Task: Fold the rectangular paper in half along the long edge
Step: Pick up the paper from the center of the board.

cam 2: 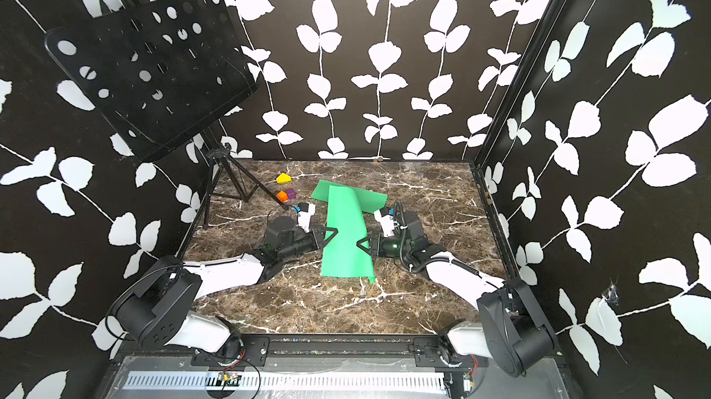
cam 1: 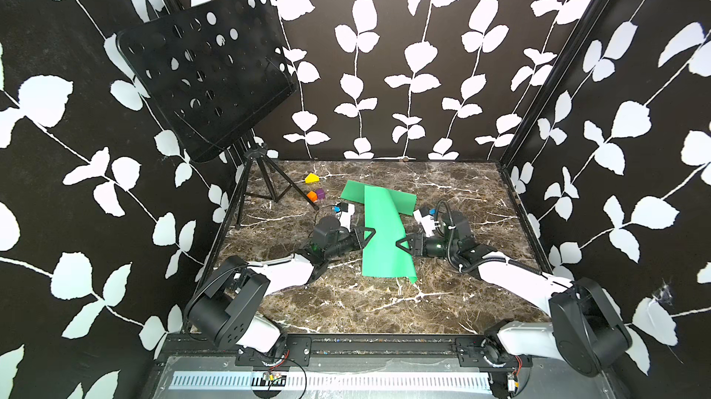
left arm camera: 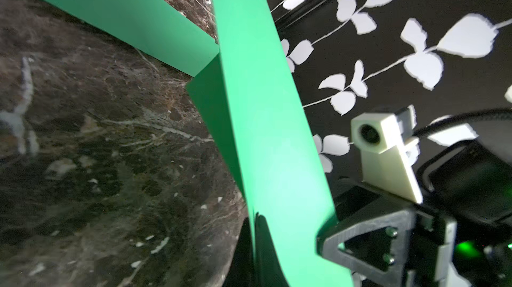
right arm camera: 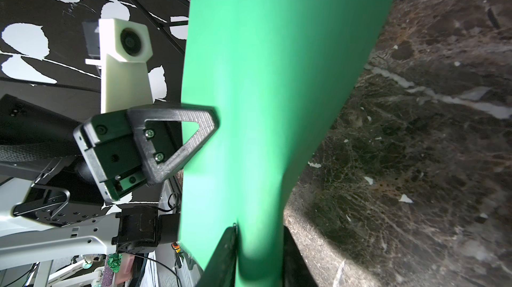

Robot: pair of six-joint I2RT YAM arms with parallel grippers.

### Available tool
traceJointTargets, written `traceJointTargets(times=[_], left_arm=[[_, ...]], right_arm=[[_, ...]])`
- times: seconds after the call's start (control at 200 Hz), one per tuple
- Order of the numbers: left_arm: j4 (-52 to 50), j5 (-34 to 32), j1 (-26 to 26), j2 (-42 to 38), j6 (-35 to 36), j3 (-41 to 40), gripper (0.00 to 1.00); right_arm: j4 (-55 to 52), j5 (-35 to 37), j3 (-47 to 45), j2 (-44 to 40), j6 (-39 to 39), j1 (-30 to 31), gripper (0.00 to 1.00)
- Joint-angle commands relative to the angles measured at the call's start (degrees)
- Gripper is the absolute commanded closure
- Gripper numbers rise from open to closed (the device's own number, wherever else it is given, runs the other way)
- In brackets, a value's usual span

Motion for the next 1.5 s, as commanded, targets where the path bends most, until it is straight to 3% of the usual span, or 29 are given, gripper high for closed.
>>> traceJointTargets(times=[0.0,0.095,0.22,0.36,0.47,0.59,0.725,0.845,1.03,1.495], left_arm=[[-0.03,1.64,0.39,-1.26,1.06,1.60,1.00],[-1.40,2.73,0.39,-1.09,1.51,3.27,1.00],[-4.60,5.02,0.44,-1.08,1.61,7.40,1.00],[-10.77,6.51,0.48,-2.20,1.84,13.97,1.00],[-16.38,8.25,0.79,-2.80,2.55,19.50,1.00],[-18.46,9.94,0.83,-3.06,2.03,23.50,1.00],[-18.39,13.43,0.83,-2.02,-0.66,29.11,1.00],[-18.06,14.93,0.85,-1.31,-2.34,33.42,1.00],[-19.84,13.16,0.84,-0.95,-1.38,33.95,1.00],[-19.05,10.20,1.10,-1.69,0.38,26.82,1.00]], right_arm=[[1.45,0.56,-0.40,-1.34,-0.34,-0.39,0.71],[0.93,2.29,-0.39,-2.49,-0.21,-0.58,0.60],[0.45,7.78,-0.72,-5.01,0.28,-1.33,0.30],[-0.88,18.02,-2.46,-8.68,1.64,-2.99,0.19],[-0.15,25.10,-5.54,-11.09,5.03,-5.97,0.19],[4.52,25.76,-8.35,-10.02,9.11,-10.44,0.20],[9.42,20.40,-6.80,-2.30,9.70,-11.89,0.21],[20.52,12.91,-5.75,4.62,13.64,-11.82,0.22],[31.10,6.25,-5.90,5.74,16.73,-11.84,0.22],[20.35,7.82,-6.38,-8.55,14.48,-14.33,0.23]])
